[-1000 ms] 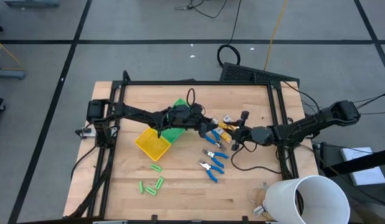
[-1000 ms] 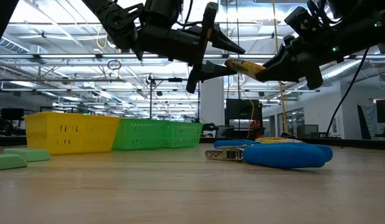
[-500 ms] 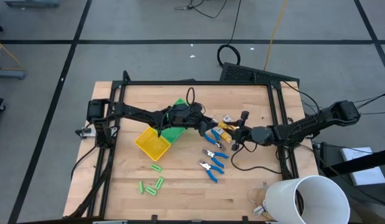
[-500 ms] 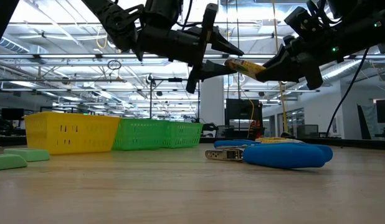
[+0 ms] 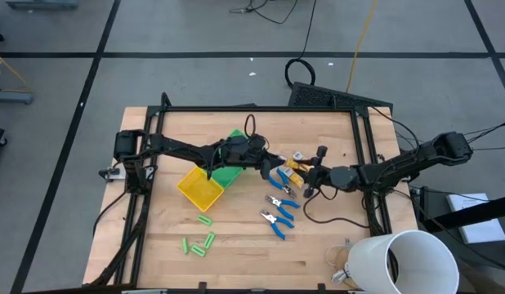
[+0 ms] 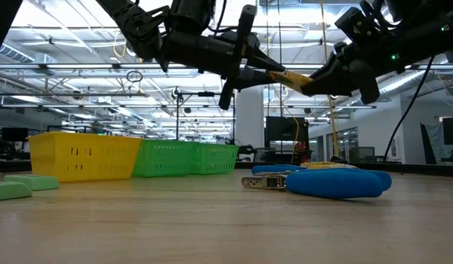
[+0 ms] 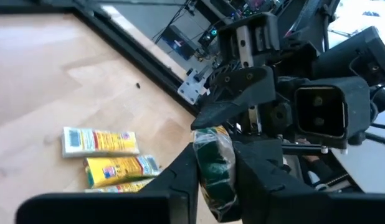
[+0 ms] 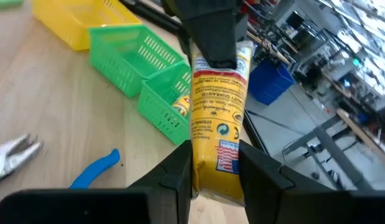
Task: Pick & Place School Supplies
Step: Put the crayon box into the top green bin
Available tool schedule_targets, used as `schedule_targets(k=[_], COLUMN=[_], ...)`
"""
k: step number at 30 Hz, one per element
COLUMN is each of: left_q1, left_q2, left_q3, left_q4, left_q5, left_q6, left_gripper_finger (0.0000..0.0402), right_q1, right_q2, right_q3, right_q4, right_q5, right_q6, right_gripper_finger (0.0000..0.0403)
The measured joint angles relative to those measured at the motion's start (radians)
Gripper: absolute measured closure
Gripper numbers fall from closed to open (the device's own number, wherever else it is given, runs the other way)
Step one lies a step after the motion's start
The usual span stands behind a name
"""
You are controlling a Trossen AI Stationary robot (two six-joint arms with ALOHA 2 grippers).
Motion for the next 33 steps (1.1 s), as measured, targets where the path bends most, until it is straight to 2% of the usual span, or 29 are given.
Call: schedule_targets(k=[5,10,17,21,25,27,30,33], left_q1=[0.019,0.053,0.101,0.117,0.17,0.205,0.25,0.29], left_q2=[-0.007,-0.062,-0.22,-0.302,-0.361,-0.372,-0.375,-0.377], left_q3=[0.0,0.0,0.0,-0.009,-0.048,-0.073,-0.116,-0.154], left_q4=[0.032,-0.011,-0.334,-0.523,-0.598,-0.61,-0.594,-0.583], left_q5=[0.031,0.077,0.076,0.088,0.128,0.14,0.212,0.226], left_q6=[0.088,0.162,0.244,0.293,0.297,0.283,0.26,0.254], left_gripper_finger=[0.0331,0.0323,0.0333,0.0333,0.0333,0.0333,0.0333,0.0333], right_q1=[0.0,0.0,0.0,0.0,0.0,0.0,0.0,0.0], right_q2=[-0.026,-0.118,-0.293,-0.378,-0.427,-0.436,-0.431,-0.421], right_q3=[0.0,0.0,0.0,0.0,0.0,0.0,0.0,-0.007], right_q4=[0.001,-0.055,-0.273,-0.376,-0.406,-0.419,-0.423,-0.407], right_q5=[0.031,0.031,0.028,0.029,0.028,0.026,0.027,0.026], right_q6=[0.153,0.277,0.41,0.448,0.455,0.455,0.453,0.449], right_gripper_finger=[0.0261,0.0209,0.0158,0.0148,0.015,0.0153,0.0155,0.0155])
